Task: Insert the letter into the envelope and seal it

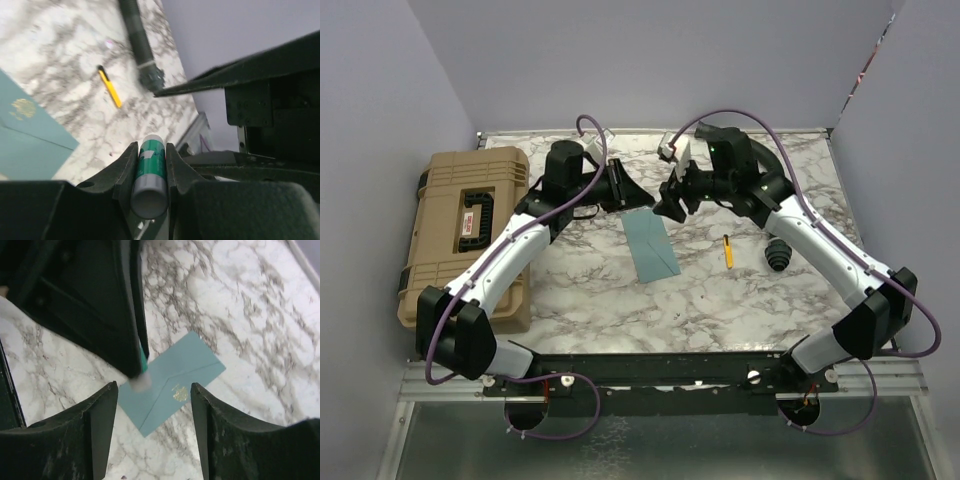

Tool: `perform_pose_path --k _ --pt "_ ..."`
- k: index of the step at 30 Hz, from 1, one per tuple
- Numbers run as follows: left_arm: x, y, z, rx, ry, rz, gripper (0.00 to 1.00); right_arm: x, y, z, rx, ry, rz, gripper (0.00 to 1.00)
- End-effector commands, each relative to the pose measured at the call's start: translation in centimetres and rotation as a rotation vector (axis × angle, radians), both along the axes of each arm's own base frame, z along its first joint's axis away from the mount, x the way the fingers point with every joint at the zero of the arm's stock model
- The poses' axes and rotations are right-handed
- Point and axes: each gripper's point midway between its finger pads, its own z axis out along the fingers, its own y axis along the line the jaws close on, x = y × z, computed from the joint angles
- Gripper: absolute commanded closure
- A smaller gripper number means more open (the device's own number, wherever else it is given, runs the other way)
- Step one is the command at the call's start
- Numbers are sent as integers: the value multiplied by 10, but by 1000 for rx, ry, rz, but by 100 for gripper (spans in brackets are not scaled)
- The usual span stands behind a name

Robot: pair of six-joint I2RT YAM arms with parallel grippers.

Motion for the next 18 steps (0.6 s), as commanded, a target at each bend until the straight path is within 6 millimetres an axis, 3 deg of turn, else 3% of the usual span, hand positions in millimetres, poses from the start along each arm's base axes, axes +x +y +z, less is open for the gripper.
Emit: perform_pose_path --k 1,4,7,11,15,18 --pt "43 48 0 131 -106 338 100 8 -26 -13 21 90 -267 37" --pt "58 83 -12 216 -129 541 100 19 -58 -46 0 151 -523 39" --pt "59 97 -17 253 -147 605 100 35 -107 -90 -25 294 -834 43" --pt "56 96 -20 263 -156 580 100 59 -176 -136 -39 434 -1162 44" --pt "55 93 -22 257 -152 562 100 71 -210 -176 -181 491 -1335 43" --pt "55 89 -22 241 -144 548 100 82 -224 -202 -272 531 -1401 43"
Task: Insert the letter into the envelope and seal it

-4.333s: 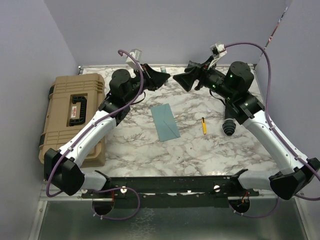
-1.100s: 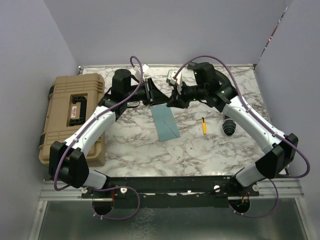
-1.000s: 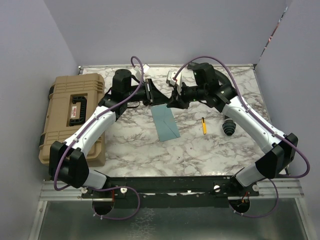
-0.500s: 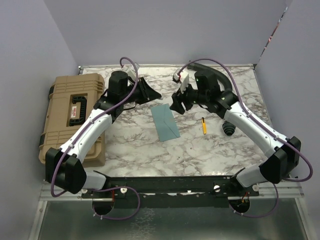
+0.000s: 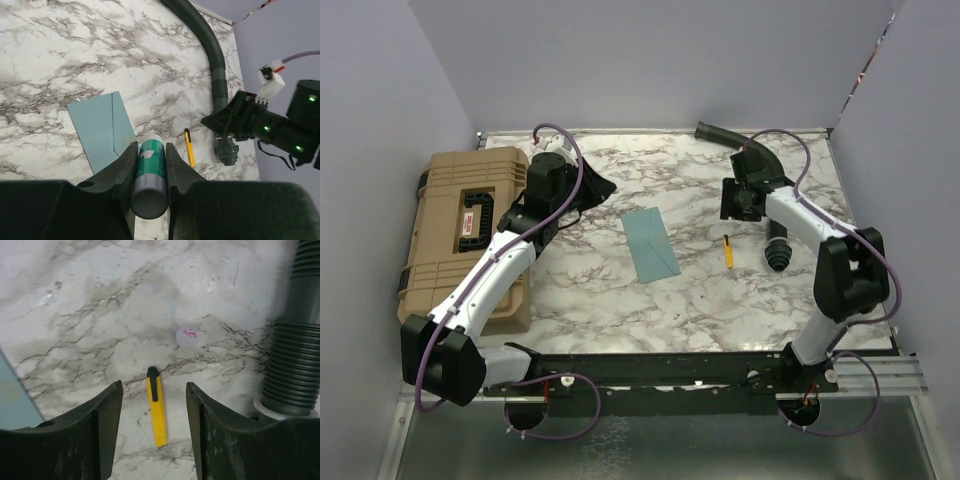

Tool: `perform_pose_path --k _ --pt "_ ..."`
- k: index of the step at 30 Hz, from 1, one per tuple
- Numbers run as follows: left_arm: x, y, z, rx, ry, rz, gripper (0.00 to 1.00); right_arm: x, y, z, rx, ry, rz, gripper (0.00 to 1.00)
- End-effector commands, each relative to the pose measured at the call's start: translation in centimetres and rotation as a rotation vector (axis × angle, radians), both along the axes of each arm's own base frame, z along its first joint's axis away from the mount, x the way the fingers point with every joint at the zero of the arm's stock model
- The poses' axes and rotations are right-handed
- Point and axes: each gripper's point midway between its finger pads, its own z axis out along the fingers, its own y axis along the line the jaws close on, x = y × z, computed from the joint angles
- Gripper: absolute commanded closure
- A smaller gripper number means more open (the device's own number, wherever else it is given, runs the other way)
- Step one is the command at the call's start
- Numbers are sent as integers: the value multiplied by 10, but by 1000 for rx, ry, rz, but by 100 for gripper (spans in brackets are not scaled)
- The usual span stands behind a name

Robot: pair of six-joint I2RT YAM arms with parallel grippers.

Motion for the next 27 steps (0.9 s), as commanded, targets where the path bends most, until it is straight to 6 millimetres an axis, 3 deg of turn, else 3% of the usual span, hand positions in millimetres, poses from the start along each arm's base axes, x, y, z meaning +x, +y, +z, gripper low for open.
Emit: perform_pose_path --k 1,8,13,22,27 --pt "0 0 -1 5 -4 0 100 8 -28 -34 -117 111 -161 43" --pt "0 -6 0 -26 4 -23 100 31 -45 -62 -130 152 -198 44" --pt "1 -8 -1 -29 9 -27 100 40 -44 -75 -106 159 -168 50" --pt "1 -9 -3 -32 15 -32 100 37 -42 -81 -82 177 -170 77" --pt "0 -11 1 -39 10 -46 100 38 -40 -69 -57 159 -175 94"
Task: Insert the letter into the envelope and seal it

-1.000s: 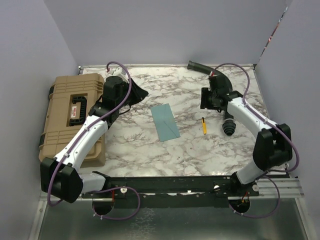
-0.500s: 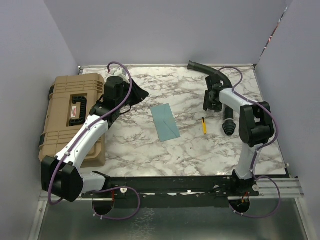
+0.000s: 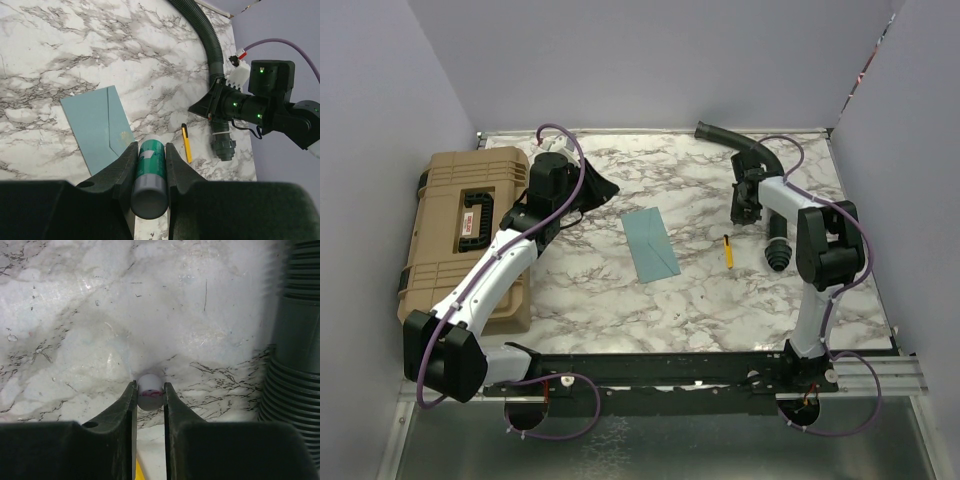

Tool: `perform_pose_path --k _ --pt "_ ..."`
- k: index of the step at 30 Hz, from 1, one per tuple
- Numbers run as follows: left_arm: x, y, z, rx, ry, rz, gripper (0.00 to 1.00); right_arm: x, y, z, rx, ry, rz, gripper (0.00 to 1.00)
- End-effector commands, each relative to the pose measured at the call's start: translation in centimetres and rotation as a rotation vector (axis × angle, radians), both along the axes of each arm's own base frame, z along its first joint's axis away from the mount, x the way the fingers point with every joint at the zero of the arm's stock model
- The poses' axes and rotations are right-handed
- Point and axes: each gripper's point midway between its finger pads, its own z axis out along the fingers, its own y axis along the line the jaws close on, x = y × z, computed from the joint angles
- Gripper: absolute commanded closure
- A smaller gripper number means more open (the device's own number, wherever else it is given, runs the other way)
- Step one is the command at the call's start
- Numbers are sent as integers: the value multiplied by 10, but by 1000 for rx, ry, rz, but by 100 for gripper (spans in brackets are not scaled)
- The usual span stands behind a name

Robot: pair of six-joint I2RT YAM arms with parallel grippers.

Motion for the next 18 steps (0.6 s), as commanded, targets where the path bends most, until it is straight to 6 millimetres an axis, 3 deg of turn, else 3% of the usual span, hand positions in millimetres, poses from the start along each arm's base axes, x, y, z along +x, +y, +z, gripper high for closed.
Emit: perform_pose_path --k 1,5,10,13,15,18 --pt "0 -7 10 -26 -25 -32 100 6 5 19 46 -46 -2 94" --pt "2 -17 29 -77 -56 -74 100 12 23 67 158 -153 32 98" --pt "-1 -39 63 -223 -94 -167 100 10 69 150 419 -331 179 99" --pt "-4 -49 83 -313 -119 -214 100 -1 100 204 598 -437 303 100" --pt "-6 -54 96 -370 -134 -240 100 -16 122 233 733 -469 398 99" --pt "-11 -63 116 -468 -143 -294 100 -40 146 293 934 -589 539 99"
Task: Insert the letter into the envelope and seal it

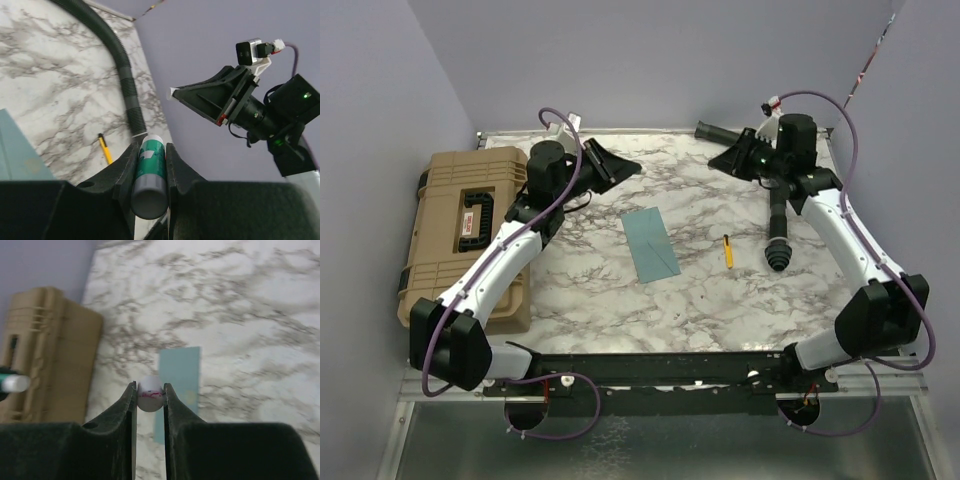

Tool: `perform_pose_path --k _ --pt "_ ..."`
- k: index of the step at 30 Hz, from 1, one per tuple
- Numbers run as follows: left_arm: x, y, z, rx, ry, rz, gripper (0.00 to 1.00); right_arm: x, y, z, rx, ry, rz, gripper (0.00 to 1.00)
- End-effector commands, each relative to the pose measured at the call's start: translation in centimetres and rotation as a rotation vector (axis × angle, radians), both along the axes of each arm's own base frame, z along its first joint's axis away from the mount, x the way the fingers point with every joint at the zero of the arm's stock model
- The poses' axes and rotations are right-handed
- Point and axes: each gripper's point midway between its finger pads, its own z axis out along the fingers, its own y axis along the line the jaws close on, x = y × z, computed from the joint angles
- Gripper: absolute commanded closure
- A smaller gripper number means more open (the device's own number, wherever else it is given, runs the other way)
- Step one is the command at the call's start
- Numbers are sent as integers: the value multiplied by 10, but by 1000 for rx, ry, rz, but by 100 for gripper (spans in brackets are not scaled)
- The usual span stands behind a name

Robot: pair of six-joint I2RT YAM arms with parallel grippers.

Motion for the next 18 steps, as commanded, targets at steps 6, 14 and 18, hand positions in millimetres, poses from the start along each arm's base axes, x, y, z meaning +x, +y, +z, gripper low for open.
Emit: perform_pose_path --k 6,14,18 --pt "-28 -33 82 -256 -133 -212 100 -81 76 107 561 -127 468 99" --pt "-43 -48 83 -244 -171 -278 100 -101 88 126 668 -165 554 100" --pt "-45 -52 78 -234 -172 -284 100 -109 92 136 688 -186 591 100"
